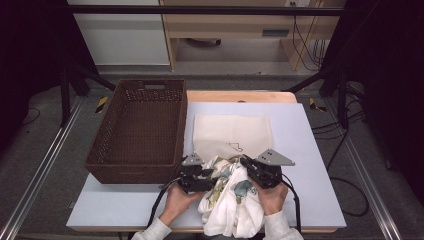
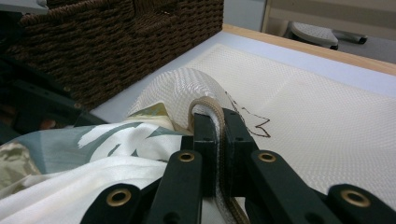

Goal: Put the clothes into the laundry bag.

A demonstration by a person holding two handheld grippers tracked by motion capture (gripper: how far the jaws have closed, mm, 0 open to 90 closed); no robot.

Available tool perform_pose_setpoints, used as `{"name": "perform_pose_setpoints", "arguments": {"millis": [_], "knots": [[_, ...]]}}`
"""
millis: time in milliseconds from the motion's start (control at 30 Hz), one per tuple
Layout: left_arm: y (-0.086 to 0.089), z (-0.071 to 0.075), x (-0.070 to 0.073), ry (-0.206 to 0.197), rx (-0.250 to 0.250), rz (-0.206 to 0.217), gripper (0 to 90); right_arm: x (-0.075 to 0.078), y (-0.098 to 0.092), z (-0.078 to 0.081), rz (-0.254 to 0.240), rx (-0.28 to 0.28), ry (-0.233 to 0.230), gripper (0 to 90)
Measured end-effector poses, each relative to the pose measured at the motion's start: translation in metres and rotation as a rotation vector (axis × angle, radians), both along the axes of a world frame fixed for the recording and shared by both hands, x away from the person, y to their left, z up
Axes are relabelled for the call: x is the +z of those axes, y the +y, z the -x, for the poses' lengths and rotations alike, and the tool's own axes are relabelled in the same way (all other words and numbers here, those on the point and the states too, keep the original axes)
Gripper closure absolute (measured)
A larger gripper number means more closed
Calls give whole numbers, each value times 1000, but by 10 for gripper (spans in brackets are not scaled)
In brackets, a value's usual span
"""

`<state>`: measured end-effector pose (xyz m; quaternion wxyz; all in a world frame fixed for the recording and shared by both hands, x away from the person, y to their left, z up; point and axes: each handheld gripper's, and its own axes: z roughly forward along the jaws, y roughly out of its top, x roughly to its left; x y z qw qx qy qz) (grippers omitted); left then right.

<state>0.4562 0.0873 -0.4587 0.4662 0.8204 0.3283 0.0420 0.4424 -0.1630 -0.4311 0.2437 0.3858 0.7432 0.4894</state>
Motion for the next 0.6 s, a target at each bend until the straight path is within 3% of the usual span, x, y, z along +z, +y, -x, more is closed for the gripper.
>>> {"name": "perform_pose_setpoints", "arguments": {"millis": [33, 100, 200, 367, 400, 467, 567, 600], "knots": [[-2, 4, 2, -31, 4, -9, 715, 0, 1, 0, 5, 0, 0, 864], [-6, 14, 8, -111, 0, -35, 754, 0, 0, 0, 4, 0, -1, 864], [-13, 27, 19, -190, -19, -37, 773, 1, -1, 0, -9, 3, -1, 865], [-35, 40, 40, -291, -100, -67, 779, 2, -2, 2, -31, 18, -23, 866], [-41, 39, 41, -300, -111, -74, 780, 2, -2, 3, -30, 16, -31, 866], [-51, 33, 40, -278, -121, -82, 780, 2, -4, 3, -41, 14, -43, 866], [-63, 23, 31, -239, -126, -151, 781, 1, -8, 3, -62, 10, -44, 867], [-65, 20, 26, -245, -119, -183, 781, 2, -8, 3, -73, 10, -48, 867]]}}
